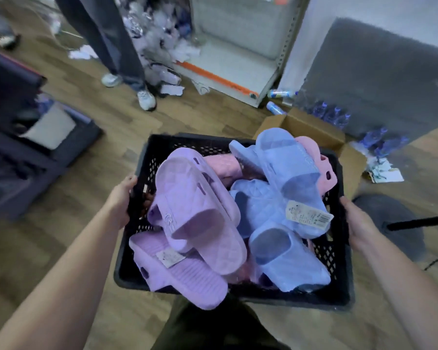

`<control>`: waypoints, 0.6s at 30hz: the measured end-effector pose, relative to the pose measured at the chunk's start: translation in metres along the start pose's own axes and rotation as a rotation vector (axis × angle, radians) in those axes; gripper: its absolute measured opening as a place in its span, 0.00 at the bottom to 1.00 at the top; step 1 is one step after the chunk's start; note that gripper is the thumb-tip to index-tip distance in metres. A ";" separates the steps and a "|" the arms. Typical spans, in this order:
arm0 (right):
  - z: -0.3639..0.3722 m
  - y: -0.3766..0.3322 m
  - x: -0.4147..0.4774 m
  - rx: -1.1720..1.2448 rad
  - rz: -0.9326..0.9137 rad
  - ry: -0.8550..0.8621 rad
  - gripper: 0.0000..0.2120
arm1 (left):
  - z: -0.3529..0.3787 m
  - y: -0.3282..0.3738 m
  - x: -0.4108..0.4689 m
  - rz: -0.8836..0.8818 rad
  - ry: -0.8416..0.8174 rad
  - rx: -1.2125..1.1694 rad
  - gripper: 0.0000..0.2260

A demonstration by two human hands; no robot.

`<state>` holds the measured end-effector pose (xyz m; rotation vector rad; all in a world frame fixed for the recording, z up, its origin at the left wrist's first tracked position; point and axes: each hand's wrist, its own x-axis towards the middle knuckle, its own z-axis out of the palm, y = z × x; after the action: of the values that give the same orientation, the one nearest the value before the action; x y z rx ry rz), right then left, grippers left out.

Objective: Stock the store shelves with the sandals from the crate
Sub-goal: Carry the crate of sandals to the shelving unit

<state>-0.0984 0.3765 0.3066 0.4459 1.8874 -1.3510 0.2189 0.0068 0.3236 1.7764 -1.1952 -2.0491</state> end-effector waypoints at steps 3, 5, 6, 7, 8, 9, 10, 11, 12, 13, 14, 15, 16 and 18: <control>0.033 -0.017 -0.022 -0.163 -0.035 -0.057 0.19 | -0.060 -0.023 -0.041 -0.038 0.070 -0.092 0.20; 0.065 -0.028 -0.038 -0.255 -0.049 -0.116 0.19 | -0.101 -0.042 -0.067 -0.052 0.135 -0.180 0.21; 0.083 -0.034 -0.047 -0.291 -0.055 -0.187 0.19 | -0.121 -0.052 -0.079 -0.053 0.176 -0.231 0.21; 0.105 -0.038 -0.057 -0.329 -0.064 -0.244 0.20 | -0.141 -0.062 -0.092 -0.053 0.214 -0.282 0.21; 0.131 -0.042 -0.068 -0.386 -0.063 -0.284 0.21 | -0.161 -0.073 -0.104 -0.050 0.249 -0.332 0.20; 0.154 -0.043 -0.076 -0.438 -0.053 -0.337 0.22 | -0.181 -0.085 -0.116 -0.049 0.277 -0.385 0.20; 0.178 -0.044 -0.085 -0.485 -0.046 -0.390 0.22 | -0.200 -0.097 -0.127 -0.053 0.297 -0.434 0.21; 0.202 -0.043 -0.095 -0.533 -0.050 -0.434 0.22 | -0.219 -0.109 -0.138 -0.057 0.314 -0.481 0.23; 0.226 -0.041 -0.102 -0.578 -0.063 -0.468 0.22 | -0.237 -0.121 -0.149 -0.054 0.335 -0.526 0.24; 0.250 -0.038 -0.111 -0.628 -0.077 -0.494 0.22 | -0.254 -0.132 -0.159 -0.048 0.362 -0.569 0.24; 0.276 -0.035 -0.122 -0.674 -0.094 -0.519 0.21 | -0.271 -0.142 -0.170 -0.038 0.398 -0.610 0.24; 0.303 -0.030 -0.135 -0.718 -0.120 -0.544 0.21 | -0.287 -0.150 -0.181 -0.026 0.437 -0.649 0.24; 0.329 -0.025 -0.149 -0.757 -0.149 -0.570 0.21 | -0.303 -0.159 -0.191 -0.005 0.474 -0.688 0.23; 0.383 -0.012 -0.178 -0.809 -0.215 -0.608 0.19 | -0.338 -0.173 -0.210 0.042 0.519 -0.770 0.21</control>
<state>0.1536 0.0474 0.3887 -0.5300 1.7803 -0.6222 0.6398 0.0965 0.3796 1.6707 -0.2341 -1.5408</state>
